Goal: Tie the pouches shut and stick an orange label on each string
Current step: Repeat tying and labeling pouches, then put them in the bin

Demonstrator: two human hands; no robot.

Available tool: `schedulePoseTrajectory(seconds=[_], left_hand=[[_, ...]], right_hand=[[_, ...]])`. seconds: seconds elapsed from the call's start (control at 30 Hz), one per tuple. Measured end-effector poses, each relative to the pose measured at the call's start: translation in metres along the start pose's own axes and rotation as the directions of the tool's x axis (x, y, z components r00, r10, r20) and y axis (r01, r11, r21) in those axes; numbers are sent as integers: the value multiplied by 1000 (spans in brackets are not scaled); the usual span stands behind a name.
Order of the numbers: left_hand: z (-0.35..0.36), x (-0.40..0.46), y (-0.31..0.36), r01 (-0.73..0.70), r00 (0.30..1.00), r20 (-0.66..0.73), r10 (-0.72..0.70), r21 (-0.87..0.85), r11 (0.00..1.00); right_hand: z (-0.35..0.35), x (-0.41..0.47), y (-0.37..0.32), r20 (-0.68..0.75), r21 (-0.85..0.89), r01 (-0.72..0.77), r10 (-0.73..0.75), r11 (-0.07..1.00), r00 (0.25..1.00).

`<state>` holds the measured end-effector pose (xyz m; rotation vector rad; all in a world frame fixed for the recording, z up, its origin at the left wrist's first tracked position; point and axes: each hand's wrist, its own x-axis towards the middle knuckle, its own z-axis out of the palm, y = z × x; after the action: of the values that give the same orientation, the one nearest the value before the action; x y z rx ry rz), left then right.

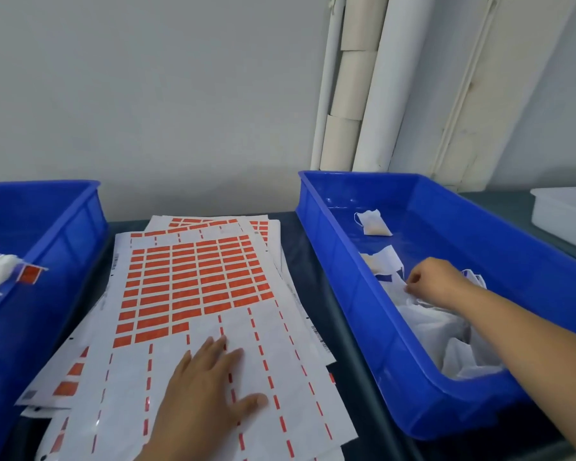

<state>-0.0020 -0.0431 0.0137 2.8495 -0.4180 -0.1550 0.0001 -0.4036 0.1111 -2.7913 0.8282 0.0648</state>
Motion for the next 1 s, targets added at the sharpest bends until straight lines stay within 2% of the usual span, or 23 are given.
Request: schedulePoseTrajectory(seconds=[0.1, 0.2, 0.3, 0.4, 0.5, 0.6, 0.7, 0.8, 0.87, 0.9, 1.0], left_hand=[[0, 0, 0, -4, 1000, 14, 4, -14, 1000], [-3, 2, -4, -5, 1000, 26, 7, -68, 998], [-10, 6, -8, 15, 999, 37, -10, -138, 990], [-24, 10, -6, 12, 1000, 27, -5, -263, 965], [-46, 13, -2, -32, 985, -161, -57, -503, 864], [-68, 26, -4, -70, 950, -270, -154, -669, 740], [-76, 38, -10, -90, 898, -339, -281, -766, 636], [-65, 39, -16, -113, 839, -354, -414, -856, 504], [-55, 39, -21, -137, 865, -334, -375, -875, 465], [-51, 40, -23, -142, 891, -317, -325, -874, 465], [-47, 42, -23, -154, 927, -310, -211, -828, 539]], right_hand=[[-10, 3, -6, -142, 243, -7, 43, 970, 989], [-26, -7, -21, -233, 517, 46, 88, 855, 968], [-43, -24, -47, -218, 712, 82, 109, 697, 970], [-61, -43, -82, -194, 858, 151, 39, 490, 980], [-66, -61, -122, -117, 945, 140, -92, 295, 989], [-48, -74, -163, -29, 982, 59, -169, 177, 985], [-11, -82, -200, 35, 989, -4, -209, 147, 977], [35, -84, -227, 138, 976, -103, -177, 193, 974], [61, -84, -235, 183, 956, -156, -88, 250, 979], [73, -84, -236, 160, 961, -139, -71, 240, 985], [93, -89, -237, 51, 978, -26, -115, 208, 992]])
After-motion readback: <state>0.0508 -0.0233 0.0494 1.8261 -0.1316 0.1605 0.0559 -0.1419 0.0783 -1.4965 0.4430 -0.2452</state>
